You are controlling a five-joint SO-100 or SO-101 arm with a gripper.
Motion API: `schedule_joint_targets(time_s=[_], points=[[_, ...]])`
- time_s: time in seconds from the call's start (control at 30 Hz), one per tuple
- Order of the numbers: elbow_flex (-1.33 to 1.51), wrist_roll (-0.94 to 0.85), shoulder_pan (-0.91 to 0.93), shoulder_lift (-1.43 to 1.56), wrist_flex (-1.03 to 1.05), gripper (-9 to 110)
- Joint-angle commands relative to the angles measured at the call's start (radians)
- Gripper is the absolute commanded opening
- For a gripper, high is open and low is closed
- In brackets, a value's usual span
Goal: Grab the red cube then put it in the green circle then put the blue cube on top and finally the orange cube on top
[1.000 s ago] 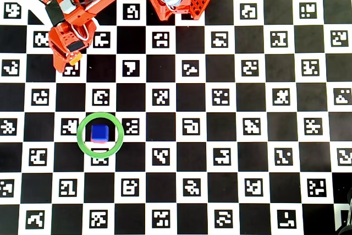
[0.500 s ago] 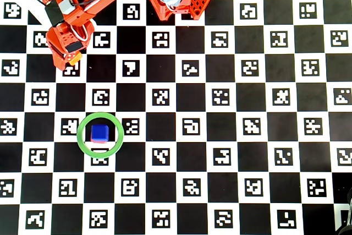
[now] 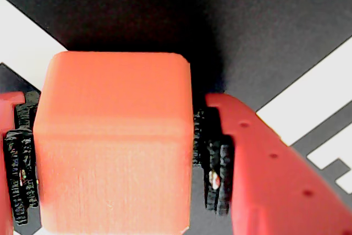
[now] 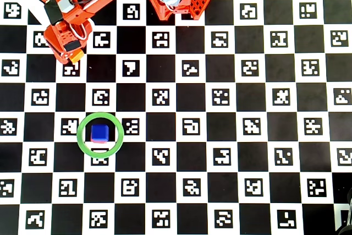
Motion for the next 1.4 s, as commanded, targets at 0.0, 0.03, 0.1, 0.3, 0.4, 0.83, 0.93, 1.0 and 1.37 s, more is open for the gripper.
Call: schedule_joint_targets(time_s=[0.0,0.03,0.1,0.3,0.4,0.83,0.93,1.0,1.37], points=[[-0.077,-0.002,0.011,0.034,-0.018,10],[-0.077,-0.002,0.009,0.034,-0.021,9],[-0.075,-0.002,0.006,0.037,-0.025,8],[-0.075,0.005,-0.006,0.048,-0.023,7],[-0.087,0.003,-0.014,0.064,0.008,7],[-0.295,0.018,-0.078,0.103,0.198,4],[-0.377,0.020,-0.103,0.095,0.264,4],[-0.428,0.025,-0.120,0.089,0.302,4],[-0.666,-0.043,-0.258,0.057,0.529,4]])
